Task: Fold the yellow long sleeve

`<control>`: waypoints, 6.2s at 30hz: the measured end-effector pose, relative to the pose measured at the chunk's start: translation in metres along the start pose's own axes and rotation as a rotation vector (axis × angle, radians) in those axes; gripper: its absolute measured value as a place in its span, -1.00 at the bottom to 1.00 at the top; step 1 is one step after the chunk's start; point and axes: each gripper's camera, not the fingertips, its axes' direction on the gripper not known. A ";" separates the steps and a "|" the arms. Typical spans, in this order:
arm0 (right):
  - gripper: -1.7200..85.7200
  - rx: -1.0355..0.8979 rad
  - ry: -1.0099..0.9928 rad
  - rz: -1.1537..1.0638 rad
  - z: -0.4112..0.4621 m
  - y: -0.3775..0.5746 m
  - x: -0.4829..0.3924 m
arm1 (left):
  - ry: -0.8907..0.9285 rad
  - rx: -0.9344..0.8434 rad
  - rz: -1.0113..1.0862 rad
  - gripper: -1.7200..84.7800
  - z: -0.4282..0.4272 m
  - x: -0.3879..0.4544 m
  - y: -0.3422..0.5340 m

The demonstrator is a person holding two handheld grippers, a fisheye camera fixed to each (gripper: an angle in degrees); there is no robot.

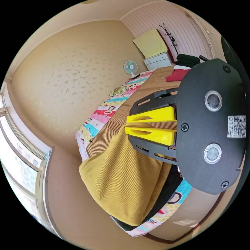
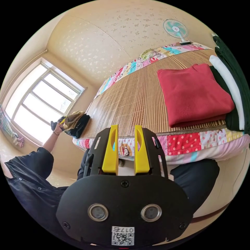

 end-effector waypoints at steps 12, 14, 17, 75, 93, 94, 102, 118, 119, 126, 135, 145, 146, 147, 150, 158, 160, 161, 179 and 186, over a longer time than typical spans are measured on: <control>-0.90 0.136 -0.007 -0.009 -0.076 -0.006 0.020 | 0.601 -0.166 0.656 -0.90 0.040 0.300 0.092; -0.90 0.142 -0.003 -0.016 -0.073 -0.004 0.025 | 0.546 -0.315 0.519 -0.89 0.118 0.265 0.170; -0.91 0.099 -0.044 0.022 -0.054 -0.003 0.038 | 0.418 -0.501 0.413 -0.89 0.205 0.215 0.292; -0.91 -0.285 -0.391 -0.410 0.210 -0.048 -0.050 | -0.022 -0.797 0.456 -0.85 0.515 0.410 0.410; -0.80 -0.299 -0.458 -0.079 0.222 -0.080 0.006 | 0.257 -0.603 0.280 -0.74 0.409 0.280 0.408; -0.81 -0.300 -0.456 -0.088 0.221 -0.079 0.002 | 0.276 -0.603 0.265 -0.69 0.406 0.272 0.405; -0.83 -0.303 -0.435 -0.097 0.206 -0.073 -0.008 | 0.185 -0.664 0.297 -0.85 0.404 0.246 0.400; -0.95 0.088 -0.626 -0.490 -0.016 -0.072 -0.030 | 1.338 -0.089 0.586 -0.89 0.129 0.176 0.251; -0.95 0.097 -0.628 -0.498 -0.020 -0.069 -0.031 | 1.376 -0.057 0.599 -0.89 0.115 0.173 0.244; -0.95 0.121 -0.553 -0.530 -0.049 -0.047 -0.046 | 1.767 -0.021 0.651 -0.89 0.076 0.169 0.229; -0.87 0.064 -0.593 -0.569 -0.044 -0.023 -0.077 | 2.230 -0.117 0.439 -0.89 0.075 0.182 0.253; -0.73 -0.020 -0.610 -0.847 -0.047 0.017 -0.132 | 2.348 -0.160 0.464 -0.89 0.058 0.244 0.249; -0.71 -0.021 -0.598 -0.863 -0.048 0.020 -0.135 | 2.364 -0.159 0.463 -0.89 0.058 0.254 0.249; -0.70 -0.022 -0.567 -0.894 -0.049 0.026 -0.142 | 2.374 -0.162 0.463 -0.89 0.059 0.259 0.249; -0.71 0.025 -0.429 -0.858 -0.043 0.033 -0.157 | 2.401 -0.201 0.461 -0.89 0.066 0.287 0.254; -0.89 0.345 -0.241 -0.639 -0.106 0.002 -0.175 | 2.254 -0.110 0.517 -0.89 0.063 0.292 0.232; -0.89 0.508 -0.225 -0.596 -0.154 -0.013 -0.182 | 2.076 -0.078 0.570 -0.89 0.051 0.277 0.224; -0.89 0.544 -0.215 -0.592 -0.167 -0.016 -0.186 | 1.922 -0.064 0.605 -0.89 0.043 0.268 0.220; -0.90 1.040 -0.004 -0.622 -0.263 -0.008 -0.362 | 0.679 0.245 0.582 -0.90 0.053 0.412 0.304; -0.90 1.038 -0.043 -0.597 -0.241 -0.023 -0.362 | 0.637 0.530 0.503 -0.89 0.055 0.483 0.313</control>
